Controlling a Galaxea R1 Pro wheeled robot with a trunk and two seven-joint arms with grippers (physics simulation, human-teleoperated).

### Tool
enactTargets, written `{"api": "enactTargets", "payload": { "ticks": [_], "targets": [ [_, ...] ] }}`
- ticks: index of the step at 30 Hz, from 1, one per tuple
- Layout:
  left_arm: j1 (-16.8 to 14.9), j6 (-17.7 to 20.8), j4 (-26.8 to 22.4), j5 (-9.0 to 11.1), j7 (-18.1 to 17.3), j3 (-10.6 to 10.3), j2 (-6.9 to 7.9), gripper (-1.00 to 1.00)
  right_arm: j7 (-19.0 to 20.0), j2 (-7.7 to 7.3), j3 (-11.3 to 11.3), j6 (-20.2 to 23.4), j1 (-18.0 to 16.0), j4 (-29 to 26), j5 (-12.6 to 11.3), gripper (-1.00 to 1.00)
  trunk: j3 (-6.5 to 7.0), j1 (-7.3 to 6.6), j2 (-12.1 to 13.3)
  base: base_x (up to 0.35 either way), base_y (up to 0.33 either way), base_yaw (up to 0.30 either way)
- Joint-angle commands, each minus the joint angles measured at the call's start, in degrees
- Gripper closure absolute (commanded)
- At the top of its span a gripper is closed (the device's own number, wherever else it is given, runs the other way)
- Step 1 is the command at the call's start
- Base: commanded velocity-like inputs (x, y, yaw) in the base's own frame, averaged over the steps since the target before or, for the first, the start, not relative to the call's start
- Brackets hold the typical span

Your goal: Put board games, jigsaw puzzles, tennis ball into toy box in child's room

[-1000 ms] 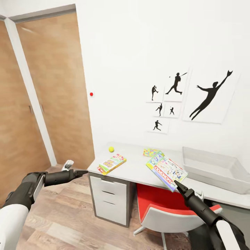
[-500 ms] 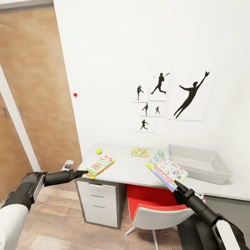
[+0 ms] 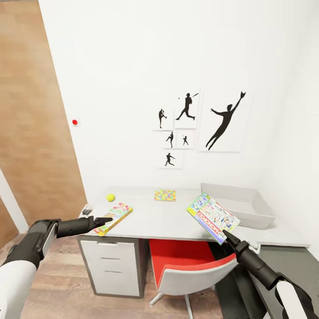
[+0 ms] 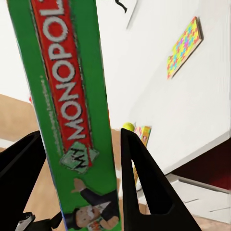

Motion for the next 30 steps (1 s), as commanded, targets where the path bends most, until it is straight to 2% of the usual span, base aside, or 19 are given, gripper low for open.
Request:
{"api": "enactTargets", "payload": {
  "ticks": [1,10,23,30],
  "targets": [
    [0.0,0.5,0.0,-0.1,-0.2,0.1,0.0,-1.0,0.1,0.02,-0.1,0.4,0.0,0.0,-0.2,1.0,-0.02,0.03,0.0,0.079,0.0,-0.203],
    [0.0,0.5,0.0,0.0,-0.2,0.2,0.08,-1.0,0.0,-0.06,-0.1,0.3,0.0,0.1,-0.2,1.0,-0.02,0.03,0.0,0.053,0.0,-0.166],
    [0.0,0.3,0.0,0.0,-0.2,0.2,0.19,-1.0,-0.3,0.05,-0.1,0.2,0.0,0.0,-0.2,1.0,-0.02,0.03,0.0,0.008,0.0,-0.011],
    [0.0,0.3,0.0,0.0,-0.2,0.2,0.18,-1.0,-0.1,0.01,-0.1,0.2,0.0,0.0,-0.2,1.0,0.02,0.03,0.0,0.175,0.087,-0.062]
  ]
}}
